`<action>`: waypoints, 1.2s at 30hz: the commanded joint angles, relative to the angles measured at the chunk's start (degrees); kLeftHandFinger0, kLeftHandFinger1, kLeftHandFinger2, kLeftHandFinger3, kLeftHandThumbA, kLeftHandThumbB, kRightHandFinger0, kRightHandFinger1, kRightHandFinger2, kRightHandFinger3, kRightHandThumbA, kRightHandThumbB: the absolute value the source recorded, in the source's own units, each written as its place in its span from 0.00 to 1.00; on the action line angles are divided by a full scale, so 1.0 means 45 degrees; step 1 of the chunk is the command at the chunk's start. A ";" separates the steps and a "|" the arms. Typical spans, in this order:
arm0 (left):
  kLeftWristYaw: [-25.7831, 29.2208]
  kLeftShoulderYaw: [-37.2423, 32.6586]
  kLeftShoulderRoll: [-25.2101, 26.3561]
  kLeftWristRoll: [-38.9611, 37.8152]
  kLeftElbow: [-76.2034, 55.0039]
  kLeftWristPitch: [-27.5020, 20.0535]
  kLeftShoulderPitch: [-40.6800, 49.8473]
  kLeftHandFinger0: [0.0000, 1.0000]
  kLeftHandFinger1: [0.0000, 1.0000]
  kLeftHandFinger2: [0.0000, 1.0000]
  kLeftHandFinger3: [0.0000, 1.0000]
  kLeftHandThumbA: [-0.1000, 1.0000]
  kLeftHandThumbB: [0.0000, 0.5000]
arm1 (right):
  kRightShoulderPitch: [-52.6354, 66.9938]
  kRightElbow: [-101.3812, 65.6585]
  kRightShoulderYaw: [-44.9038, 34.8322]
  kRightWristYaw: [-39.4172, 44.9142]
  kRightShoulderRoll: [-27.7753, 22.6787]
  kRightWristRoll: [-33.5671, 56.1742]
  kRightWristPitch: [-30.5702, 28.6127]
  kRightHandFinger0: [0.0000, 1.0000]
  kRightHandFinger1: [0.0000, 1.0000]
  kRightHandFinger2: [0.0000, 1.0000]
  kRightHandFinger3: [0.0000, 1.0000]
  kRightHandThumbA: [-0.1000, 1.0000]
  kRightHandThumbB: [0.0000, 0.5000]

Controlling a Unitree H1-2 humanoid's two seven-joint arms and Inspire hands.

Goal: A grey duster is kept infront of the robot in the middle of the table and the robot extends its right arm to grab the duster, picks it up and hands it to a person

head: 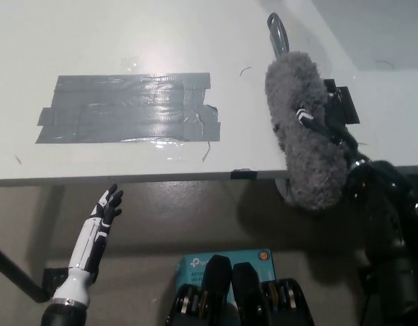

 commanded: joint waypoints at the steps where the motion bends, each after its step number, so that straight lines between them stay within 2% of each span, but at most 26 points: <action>1: 0.0109 0.0079 0.0171 0.0009 -0.0568 -0.0755 -0.0104 0.98 1.00 1.00 1.00 1.00 0.50 | -0.0116 -0.6208 0.1608 -0.2613 0.0912 0.9175 0.0490 0.00 0.44 0.91 1.00 0.00 0.28; 5: 0.0073 0.0075 0.0170 -0.0017 -0.0696 -0.0635 -0.0039 0.98 1.00 1.00 1.00 1.00 0.49 | 0.0540 -0.6651 0.1963 -0.2920 0.1176 0.9455 0.0490 0.00 0.44 0.88 1.00 0.00 0.23; 17: 0.0046 0.0064 0.0208 -0.0024 -0.0533 -0.0751 -0.0190 0.98 1.00 1.00 1.00 1.00 0.47 | 0.0708 -0.6815 0.2670 -0.3444 0.1154 1.0495 0.0490 0.00 0.46 0.89 1.00 0.00 0.21; 24: -0.0021 0.0088 0.0261 -0.0077 -0.0682 -0.0491 -0.0242 0.98 1.00 1.00 1.00 1.00 0.51 | 0.0650 -0.7018 0.2980 -0.3977 0.1189 1.1061 0.0490 0.00 0.49 0.90 1.00 0.00 0.20; 29: -0.0023 0.0051 0.0268 -0.0011 -0.0674 -0.0529 -0.0212 0.98 1.00 1.00 1.00 1.00 0.49 | 0.0754 -0.7297 0.3157 -0.4296 0.1059 1.1392 0.0490 0.00 0.52 0.92 1.00 0.00 0.19; 30: -0.0022 0.0049 0.0273 0.0003 -0.0689 -0.0494 -0.0213 0.99 1.00 1.00 1.00 1.00 0.49 | 0.0828 -0.7337 0.3290 -0.3887 0.0907 1.1213 0.0490 0.19 0.75 1.00 1.00 0.07 0.35; 31: -0.0023 0.0050 0.0275 0.0005 -0.0710 -0.0475 -0.0206 0.99 1.00 1.00 1.00 1.00 0.49 | 0.0924 -0.7401 0.3386 -0.3310 0.0811 1.0819 0.0490 0.51 1.00 1.00 1.00 0.30 0.49; 32: -0.0024 0.0051 0.0276 0.0006 -0.0733 -0.0457 -0.0196 0.99 1.00 1.00 1.00 1.00 0.49 | 0.1029 -0.7489 0.3502 -0.2716 0.0702 1.0412 0.0490 0.59 1.00 1.00 1.00 0.38 0.51; 33: -0.0025 0.0051 0.0276 0.0004 -0.0736 -0.0454 -0.0195 0.99 1.00 1.00 1.00 1.00 0.49 | 0.1043 -0.7513 0.3535 -0.2665 0.0674 1.0384 0.0490 0.59 1.00 1.00 1.00 0.38 0.51; 34: -0.0024 0.0050 0.0280 0.0001 -0.0709 -0.0526 -0.0193 0.99 1.00 1.00 1.00 1.00 0.50 | 0.1211 -0.7634 0.3675 -0.1897 0.0580 1.0270 0.0490 1.00 1.00 1.00 1.00 0.64 0.91; 35: -0.0023 0.0048 0.0284 0.0003 -0.0687 -0.0561 -0.0193 0.98 1.00 1.00 1.00 1.00 0.50 | 0.1288 -0.7687 0.3754 -0.1517 0.0520 1.0221 0.0490 1.00 1.00 1.00 1.00 0.64 0.92; 36: -0.0021 0.0046 0.0289 0.0006 -0.0653 -0.0598 -0.0198 0.98 1.00 1.00 1.00 1.00 0.49 | 0.1356 -0.7760 0.3816 -0.1152 0.0470 1.0030 0.0490 1.00 1.00 1.00 1.00 0.72 0.95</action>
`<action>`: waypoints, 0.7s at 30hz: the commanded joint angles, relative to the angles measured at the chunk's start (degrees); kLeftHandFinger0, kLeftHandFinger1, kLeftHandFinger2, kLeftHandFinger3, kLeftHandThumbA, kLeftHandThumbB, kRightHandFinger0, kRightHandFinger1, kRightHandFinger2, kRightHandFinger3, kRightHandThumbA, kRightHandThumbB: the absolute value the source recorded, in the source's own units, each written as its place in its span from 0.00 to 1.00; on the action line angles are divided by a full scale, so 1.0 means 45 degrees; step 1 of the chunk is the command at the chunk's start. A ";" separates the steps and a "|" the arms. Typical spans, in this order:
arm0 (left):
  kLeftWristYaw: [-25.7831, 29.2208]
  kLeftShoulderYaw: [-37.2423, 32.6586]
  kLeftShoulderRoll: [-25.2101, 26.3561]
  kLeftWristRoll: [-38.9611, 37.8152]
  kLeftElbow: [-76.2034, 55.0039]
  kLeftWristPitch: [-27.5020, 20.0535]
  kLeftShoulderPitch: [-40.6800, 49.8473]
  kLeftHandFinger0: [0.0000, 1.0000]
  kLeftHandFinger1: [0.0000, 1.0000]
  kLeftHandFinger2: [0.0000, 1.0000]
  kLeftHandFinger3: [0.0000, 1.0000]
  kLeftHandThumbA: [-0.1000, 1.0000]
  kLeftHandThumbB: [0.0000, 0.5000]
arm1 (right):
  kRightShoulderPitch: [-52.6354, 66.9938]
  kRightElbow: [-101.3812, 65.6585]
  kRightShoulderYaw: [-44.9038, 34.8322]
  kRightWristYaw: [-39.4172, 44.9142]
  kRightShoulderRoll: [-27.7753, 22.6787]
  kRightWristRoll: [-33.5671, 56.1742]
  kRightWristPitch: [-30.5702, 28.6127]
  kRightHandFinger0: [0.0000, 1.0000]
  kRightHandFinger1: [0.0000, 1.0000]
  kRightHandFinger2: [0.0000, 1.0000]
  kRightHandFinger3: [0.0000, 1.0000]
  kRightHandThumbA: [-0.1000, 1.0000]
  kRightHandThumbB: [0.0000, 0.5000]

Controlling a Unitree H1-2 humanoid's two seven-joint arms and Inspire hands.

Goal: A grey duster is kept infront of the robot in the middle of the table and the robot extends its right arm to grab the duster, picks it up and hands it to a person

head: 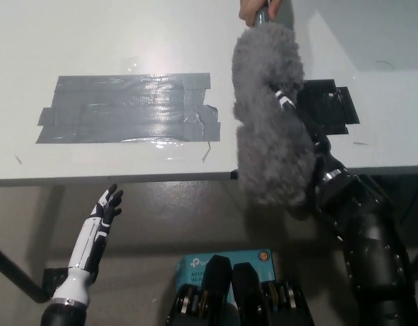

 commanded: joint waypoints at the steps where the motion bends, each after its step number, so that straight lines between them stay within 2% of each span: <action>1: -0.0019 0.0044 0.0286 0.0007 -0.0555 -0.0620 -0.0218 0.98 1.00 1.00 1.00 1.00 0.49 | -0.0308 -0.2202 0.1036 0.2184 -0.0333 0.2316 0.0120 1.00 1.00 1.00 1.00 0.76 0.97; 3: 0.0004 0.0043 0.0279 0.0041 -0.0569 -0.0593 -0.0236 0.98 1.00 1.00 1.00 1.00 0.48 | -0.0275 -0.2339 0.1058 0.2448 -0.0393 0.1998 0.0120 1.00 1.00 1.00 1.00 0.83 1.00; 4: 0.0004 0.0043 0.0279 0.0041 -0.0569 -0.0593 -0.0236 0.98 1.00 1.00 1.00 1.00 0.48 | -0.0275 -0.2339 0.1058 0.2448 -0.0393 0.1998 0.0120 1.00 1.00 1.00 1.00 0.83 1.00; 5: 0.0011 0.0039 0.0268 0.0048 -0.0584 -0.0549 -0.0247 0.98 1.00 1.00 1.00 1.00 0.48 | -0.0247 -0.2501 0.1116 0.2542 -0.0536 0.1848 0.0120 1.00 1.00 1.00 1.00 0.90 1.00; 7: 0.0020 0.0033 0.0264 0.0064 -0.0597 -0.0519 -0.0249 0.97 1.00 1.00 1.00 1.00 0.49 | -0.0194 -0.2691 0.1124 0.2693 -0.0688 0.1533 0.0120 1.00 1.00 1.00 1.00 0.97 1.00; 14: 0.0023 0.0016 0.0279 0.0106 -0.0571 -0.0475 -0.0305 0.97 1.00 1.00 1.00 1.00 0.50 | 0.0177 -0.3576 0.0785 0.2536 -0.0878 0.0916 0.0119 1.00 1.00 1.00 1.00 0.98 1.00; 21: -0.0006 0.0014 0.0291 0.0059 -0.0462 -0.0543 -0.0366 0.97 1.00 1.00 1.00 1.00 0.50 | 0.1425 -0.5104 0.0824 0.2963 -0.1771 -0.1045 -0.0912 1.00 1.00 1.00 1.00 1.00 1.00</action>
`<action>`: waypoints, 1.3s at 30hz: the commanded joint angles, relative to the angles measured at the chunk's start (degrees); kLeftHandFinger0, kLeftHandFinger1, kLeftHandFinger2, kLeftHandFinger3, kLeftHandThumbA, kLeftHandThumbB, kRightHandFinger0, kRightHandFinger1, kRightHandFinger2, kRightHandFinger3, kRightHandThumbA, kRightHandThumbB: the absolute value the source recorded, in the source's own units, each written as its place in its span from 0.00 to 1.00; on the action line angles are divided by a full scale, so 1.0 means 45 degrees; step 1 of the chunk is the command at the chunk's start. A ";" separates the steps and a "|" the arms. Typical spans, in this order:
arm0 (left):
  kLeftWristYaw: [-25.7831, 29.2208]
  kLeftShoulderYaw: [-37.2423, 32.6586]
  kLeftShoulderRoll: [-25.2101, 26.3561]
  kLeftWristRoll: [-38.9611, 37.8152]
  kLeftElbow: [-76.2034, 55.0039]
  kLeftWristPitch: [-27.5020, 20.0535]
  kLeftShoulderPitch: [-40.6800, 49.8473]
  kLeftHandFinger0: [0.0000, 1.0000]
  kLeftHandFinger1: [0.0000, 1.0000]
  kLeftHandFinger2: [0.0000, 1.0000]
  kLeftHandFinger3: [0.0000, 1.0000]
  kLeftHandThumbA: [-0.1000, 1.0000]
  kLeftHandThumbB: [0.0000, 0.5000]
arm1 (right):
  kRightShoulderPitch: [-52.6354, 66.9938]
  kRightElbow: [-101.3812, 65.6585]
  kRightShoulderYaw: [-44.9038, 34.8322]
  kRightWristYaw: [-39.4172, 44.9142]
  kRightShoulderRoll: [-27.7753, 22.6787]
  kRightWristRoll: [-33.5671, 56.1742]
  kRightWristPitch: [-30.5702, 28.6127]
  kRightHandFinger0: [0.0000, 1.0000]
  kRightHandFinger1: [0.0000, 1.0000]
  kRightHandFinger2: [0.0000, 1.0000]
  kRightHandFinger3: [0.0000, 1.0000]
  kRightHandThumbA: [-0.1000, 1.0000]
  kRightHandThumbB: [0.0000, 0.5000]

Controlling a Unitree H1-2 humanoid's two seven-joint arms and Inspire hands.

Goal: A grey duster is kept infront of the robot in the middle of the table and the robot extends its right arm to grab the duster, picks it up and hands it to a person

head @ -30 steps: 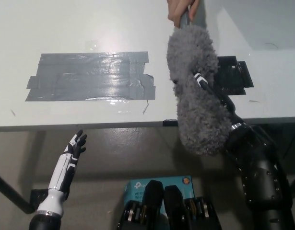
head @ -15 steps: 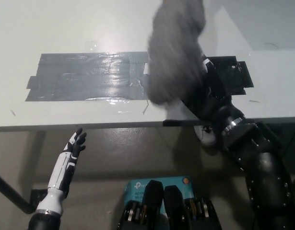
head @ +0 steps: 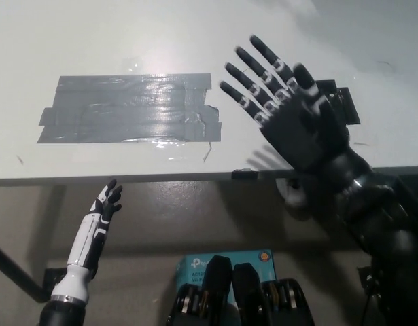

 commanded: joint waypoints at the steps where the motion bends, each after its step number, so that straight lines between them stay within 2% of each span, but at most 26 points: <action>1: -0.0028 0.0006 0.0246 0.0041 -0.0315 -0.0486 -0.0310 0.97 1.00 1.00 1.00 1.00 0.50 | 0.0952 -0.1637 -0.0012 0.0840 -0.0907 -0.2394 -0.1205 1.00 1.00 1.00 1.00 1.00 1.00; 4: -0.0052 -0.0004 0.0280 0.0068 -0.0408 -0.0364 -0.0286 0.97 1.00 1.00 1.00 1.00 0.50 | 0.1784 -0.2107 0.0236 0.0755 -0.1291 -0.4227 -0.2031 1.00 1.00 1.00 1.00 1.00 0.98; 5: -0.0057 -0.0013 0.0285 0.0078 -0.0400 -0.0384 -0.0287 0.97 1.00 1.00 1.00 1.00 0.50 | 0.2044 -0.2161 0.0339 0.0644 -0.1376 -0.4935 -0.2365 1.00 1.00 1.00 1.00 1.00 0.93; 6: -0.0059 -0.0023 0.0264 0.0062 -0.0355 -0.0458 -0.0279 0.98 1.00 1.00 1.00 1.00 0.50 | 0.2535 -0.2143 0.0444 0.0402 -0.1430 -0.6030 -0.2965 1.00 1.00 1.00 1.00 0.92 0.91; 8: -0.0032 -0.0028 0.0231 0.0074 -0.0330 -0.0486 -0.0208 0.98 1.00 1.00 1.00 1.00 0.51 | 0.3020 -0.1836 0.0845 0.0019 -0.1753 -0.8050 -0.3876 1.00 1.00 1.00 1.00 0.94 0.86; 15: -0.0016 -0.0057 0.0185 0.0120 -0.0436 -0.0396 0.0027 0.99 1.00 1.00 1.00 1.00 0.50 | 0.3953 -0.0094 0.1455 -0.0844 -0.2229 -1.1263 -0.5701 1.00 1.00 1.00 1.00 1.00 0.84; 17: -0.0005 -0.0061 0.0165 0.0126 -0.0413 -0.0379 0.0046 0.99 1.00 1.00 1.00 1.00 0.51 | 0.4014 0.0504 0.1633 -0.1155 -0.2314 -1.1865 -0.5967 1.00 1.00 1.00 1.00 1.00 0.84; 18: -0.0007 -0.0066 0.0162 0.0128 -0.0396 -0.0381 0.0059 1.00 1.00 1.00 1.00 1.00 0.52 | 0.4027 0.0855 0.1754 -0.1342 -0.2376 -1.2210 -0.6137 1.00 1.00 1.00 1.00 1.00 0.79; 20: -0.0002 -0.0071 0.0146 0.0119 -0.0372 -0.0456 0.0138 1.00 1.00 1.00 1.00 1.00 0.52 | 0.4083 0.1516 0.1988 -0.1620 -0.2475 -1.2748 -0.6376 1.00 1.00 1.00 1.00 1.00 0.77; 26: -0.0003 -0.0081 0.0102 0.0106 -0.0524 -0.0404 0.0273 0.98 1.00 1.00 1.00 1.00 0.51 | 0.4069 0.2194 0.2483 -0.2056 -0.2738 -1.3696 -0.6293 1.00 1.00 1.00 1.00 1.00 0.87; 29: 0.0000 -0.0072 0.0083 0.0094 -0.0639 -0.0331 0.0410 0.98 1.00 1.00 1.00 1.00 0.51 | 0.4098 0.2401 0.2590 -0.2205 -0.2767 -1.3958 -0.6326 1.00 1.00 1.00 1.00 1.00 0.88; 34: -0.0020 -0.0121 0.0099 0.0178 -0.0749 -0.0291 0.0627 1.00 1.00 1.00 1.00 1.00 0.55 | 0.4222 0.2413 0.2810 -0.2285 -0.2856 -1.4428 -0.6272 1.00 1.00 1.00 1.00 1.00 0.86; 39: 0.0243 -0.0149 0.0163 0.0679 -0.0849 -0.0365 0.0903 1.00 1.00 1.00 1.00 1.00 0.65 | 0.4339 0.2507 0.2926 -0.2262 -0.2771 -1.4609 -0.6456 1.00 1.00 1.00 1.00 1.00 0.86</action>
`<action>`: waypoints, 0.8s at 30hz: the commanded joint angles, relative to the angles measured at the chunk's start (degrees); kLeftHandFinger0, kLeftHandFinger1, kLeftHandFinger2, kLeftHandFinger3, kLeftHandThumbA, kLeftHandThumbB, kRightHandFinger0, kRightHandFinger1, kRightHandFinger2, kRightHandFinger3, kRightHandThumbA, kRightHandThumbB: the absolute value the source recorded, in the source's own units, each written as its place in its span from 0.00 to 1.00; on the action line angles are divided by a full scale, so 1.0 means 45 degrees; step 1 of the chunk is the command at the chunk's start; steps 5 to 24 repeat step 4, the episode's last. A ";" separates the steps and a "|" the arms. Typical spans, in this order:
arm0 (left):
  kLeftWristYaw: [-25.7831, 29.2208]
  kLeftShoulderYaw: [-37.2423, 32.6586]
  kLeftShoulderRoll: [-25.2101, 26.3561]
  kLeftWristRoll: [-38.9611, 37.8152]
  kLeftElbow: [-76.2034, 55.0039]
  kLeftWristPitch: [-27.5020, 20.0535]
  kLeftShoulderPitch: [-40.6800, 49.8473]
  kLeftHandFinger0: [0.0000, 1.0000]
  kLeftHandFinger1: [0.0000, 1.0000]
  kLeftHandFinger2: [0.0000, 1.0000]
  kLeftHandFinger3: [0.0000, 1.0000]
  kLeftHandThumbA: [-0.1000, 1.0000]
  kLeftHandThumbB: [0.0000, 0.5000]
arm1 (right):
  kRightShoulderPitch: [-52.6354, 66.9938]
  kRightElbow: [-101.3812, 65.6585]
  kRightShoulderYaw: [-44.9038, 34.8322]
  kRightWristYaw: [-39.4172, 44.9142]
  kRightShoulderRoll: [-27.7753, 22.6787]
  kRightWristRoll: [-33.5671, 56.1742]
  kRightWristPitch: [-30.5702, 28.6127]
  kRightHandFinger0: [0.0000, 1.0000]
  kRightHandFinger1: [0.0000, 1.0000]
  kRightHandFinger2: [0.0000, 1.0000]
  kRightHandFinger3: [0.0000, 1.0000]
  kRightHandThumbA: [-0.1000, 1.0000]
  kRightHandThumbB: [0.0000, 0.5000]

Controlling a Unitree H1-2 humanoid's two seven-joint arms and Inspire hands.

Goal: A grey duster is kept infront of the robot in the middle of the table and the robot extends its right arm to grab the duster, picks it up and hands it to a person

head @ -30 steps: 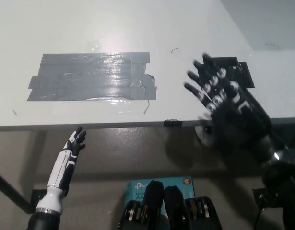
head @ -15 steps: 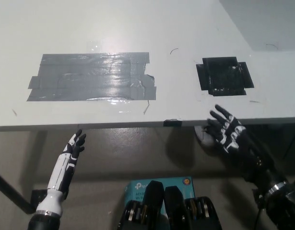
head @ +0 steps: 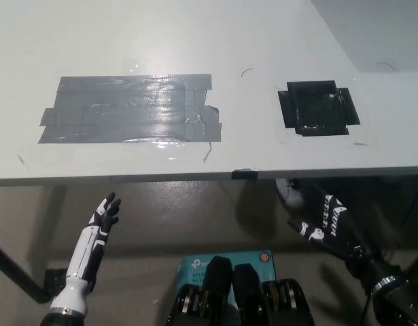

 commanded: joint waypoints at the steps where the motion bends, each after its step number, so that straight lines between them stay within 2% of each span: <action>1: 0.0253 -0.0126 0.0171 0.0670 -0.0957 -0.0426 0.0365 1.00 1.00 1.00 1.00 1.00 0.66 | 0.0031 0.0074 0.0672 -0.1064 -0.0532 -0.4247 -0.3342 1.00 1.00 1.00 1.00 1.00 0.86; 2: 0.0253 -0.0126 0.0171 0.0670 -0.0957 -0.0426 0.0365 1.00 1.00 1.00 1.00 1.00 0.66 | 0.0031 0.0074 0.0672 -0.1064 -0.0532 -0.4247 -0.3342 1.00 1.00 1.00 1.00 1.00 0.86; 3: 0.0348 -0.0110 0.0160 0.0790 -0.0924 -0.0550 0.0444 1.00 1.00 1.00 1.00 1.00 0.67 | 0.0082 -0.0002 0.0692 -0.1055 -0.0507 -0.4340 -0.3304 1.00 1.00 1.00 1.00 1.00 0.82; 24: 0.0348 -0.0110 0.0160 0.0790 -0.0924 -0.0550 0.0444 1.00 1.00 1.00 1.00 1.00 0.67 | 0.0082 -0.0002 0.0692 -0.1055 -0.0507 -0.4340 -0.3304 1.00 1.00 1.00 1.00 1.00 0.82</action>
